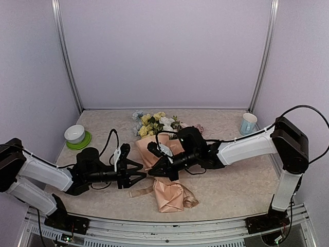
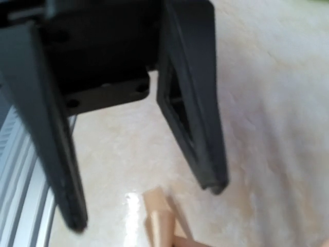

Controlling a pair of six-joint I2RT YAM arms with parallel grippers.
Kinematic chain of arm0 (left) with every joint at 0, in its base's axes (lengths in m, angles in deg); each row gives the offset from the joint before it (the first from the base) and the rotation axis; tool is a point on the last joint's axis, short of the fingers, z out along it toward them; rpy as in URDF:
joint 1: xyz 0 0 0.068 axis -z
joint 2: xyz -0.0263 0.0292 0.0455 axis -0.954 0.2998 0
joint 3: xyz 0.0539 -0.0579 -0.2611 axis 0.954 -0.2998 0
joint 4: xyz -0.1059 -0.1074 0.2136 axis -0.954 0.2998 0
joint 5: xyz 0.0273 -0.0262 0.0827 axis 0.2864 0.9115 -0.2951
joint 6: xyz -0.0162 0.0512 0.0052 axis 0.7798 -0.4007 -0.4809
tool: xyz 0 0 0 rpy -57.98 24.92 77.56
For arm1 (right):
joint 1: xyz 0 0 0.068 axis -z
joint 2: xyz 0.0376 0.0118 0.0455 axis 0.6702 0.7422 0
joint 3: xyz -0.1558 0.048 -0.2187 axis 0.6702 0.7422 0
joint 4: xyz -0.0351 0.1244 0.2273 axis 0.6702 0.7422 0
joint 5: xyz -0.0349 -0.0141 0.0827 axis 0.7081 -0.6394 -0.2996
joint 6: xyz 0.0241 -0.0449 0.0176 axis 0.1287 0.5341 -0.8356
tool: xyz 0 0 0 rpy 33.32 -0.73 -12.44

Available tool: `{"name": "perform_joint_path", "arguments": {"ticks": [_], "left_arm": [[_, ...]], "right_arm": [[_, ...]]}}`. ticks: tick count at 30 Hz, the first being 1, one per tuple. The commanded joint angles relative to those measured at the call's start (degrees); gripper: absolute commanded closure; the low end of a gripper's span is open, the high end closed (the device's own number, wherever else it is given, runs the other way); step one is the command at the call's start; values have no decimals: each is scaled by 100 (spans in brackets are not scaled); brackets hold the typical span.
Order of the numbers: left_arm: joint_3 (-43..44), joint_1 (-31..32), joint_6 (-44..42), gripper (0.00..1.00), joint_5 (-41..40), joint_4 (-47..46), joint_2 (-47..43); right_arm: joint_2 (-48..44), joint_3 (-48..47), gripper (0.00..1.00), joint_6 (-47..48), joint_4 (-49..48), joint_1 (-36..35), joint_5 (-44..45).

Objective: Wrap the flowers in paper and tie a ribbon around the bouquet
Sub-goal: Cross the half-tied ribbon over the folded bouquet.

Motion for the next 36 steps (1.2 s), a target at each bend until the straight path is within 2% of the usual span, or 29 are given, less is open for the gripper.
{"name": "perform_joint_path", "arguments": {"ticks": [1, 6, 11, 16, 21, 26, 28, 30, 32, 34, 36], "left_arm": [[-242, 1, -1124, 47, 13, 476, -627], [190, -47, -1972, 46, 131, 1529, -797], [508, -31, -2091, 44, 392, 1526, -371], [779, -29, -2201, 57, 447, 1651, -235], [897, -29, -2203, 61, 563, 1697, -302], [922, -33, -2229, 77, 652, 1882, -332], [942, -34, -2238, 77, 678, 1999, -293], [977, -41, -2189, 72, 683, 2062, -251], [1003, -43, -2164, 70, 647, 2095, -217], [1020, -36, -2147, 81, 635, 2042, -212], [1037, -34, -2132, 100, 638, 1996, -222]], "right_arm": [[-389, 187, 100, 1254, -175, -19, -423], [-242, -257, 100, 2008, 570, -17, -422], [-139, -450, 100, 2183, 826, -13, -319], [-111, -498, 100, 2176, 899, -10, -270], [-90, -532, 100, 2185, 959, -10, -217], [-131, -542, 100, 2188, 946, -10, -177], [-136, -549, 100, 2167, 923, -16, -147], [-135, -545, 100, 2147, 916, -9, -136], [-130, -544, 100, 2131, 914, -2, -156], [-121, -544, 100, 2124, 913, -1, -175], [-112, -554, 100, 2115, 915, -2, -170]]}}
